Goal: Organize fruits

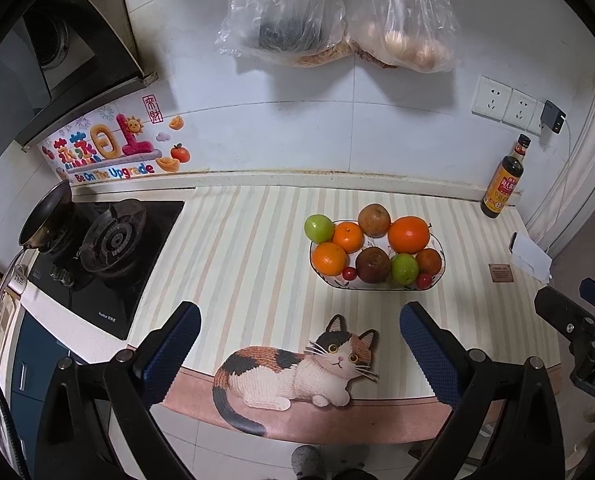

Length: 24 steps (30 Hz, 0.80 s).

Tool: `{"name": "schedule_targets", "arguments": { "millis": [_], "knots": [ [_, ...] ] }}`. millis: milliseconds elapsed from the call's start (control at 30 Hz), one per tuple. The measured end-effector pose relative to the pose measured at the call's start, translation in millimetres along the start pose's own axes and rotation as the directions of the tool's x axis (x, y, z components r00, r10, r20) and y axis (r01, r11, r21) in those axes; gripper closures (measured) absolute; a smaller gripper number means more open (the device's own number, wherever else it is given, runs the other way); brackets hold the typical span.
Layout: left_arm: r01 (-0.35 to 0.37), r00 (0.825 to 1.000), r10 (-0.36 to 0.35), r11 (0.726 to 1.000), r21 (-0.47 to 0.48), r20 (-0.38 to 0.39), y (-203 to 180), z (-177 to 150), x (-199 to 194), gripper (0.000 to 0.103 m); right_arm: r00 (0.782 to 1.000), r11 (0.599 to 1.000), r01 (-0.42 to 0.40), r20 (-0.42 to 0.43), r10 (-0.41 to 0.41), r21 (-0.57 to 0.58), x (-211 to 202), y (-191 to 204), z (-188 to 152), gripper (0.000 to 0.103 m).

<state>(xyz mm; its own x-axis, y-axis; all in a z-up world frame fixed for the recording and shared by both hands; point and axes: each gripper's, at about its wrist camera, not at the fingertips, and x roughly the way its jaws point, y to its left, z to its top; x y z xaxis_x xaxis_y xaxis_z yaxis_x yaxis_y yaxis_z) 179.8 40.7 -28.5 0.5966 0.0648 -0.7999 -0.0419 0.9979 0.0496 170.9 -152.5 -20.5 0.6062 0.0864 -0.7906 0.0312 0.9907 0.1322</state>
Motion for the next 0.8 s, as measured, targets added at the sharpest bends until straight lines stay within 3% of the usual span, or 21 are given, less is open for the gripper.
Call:
{"name": "schedule_targets", "arguments": {
  "millis": [800],
  "knots": [
    [0.007,1.0,-0.007,1.0,0.003,0.02,0.8,-0.3,-10.6,0.001,1.0,1.0,0.0,-0.008,0.0,-0.008,-1.1,3.7,-6.6,0.005]
  ]
}}
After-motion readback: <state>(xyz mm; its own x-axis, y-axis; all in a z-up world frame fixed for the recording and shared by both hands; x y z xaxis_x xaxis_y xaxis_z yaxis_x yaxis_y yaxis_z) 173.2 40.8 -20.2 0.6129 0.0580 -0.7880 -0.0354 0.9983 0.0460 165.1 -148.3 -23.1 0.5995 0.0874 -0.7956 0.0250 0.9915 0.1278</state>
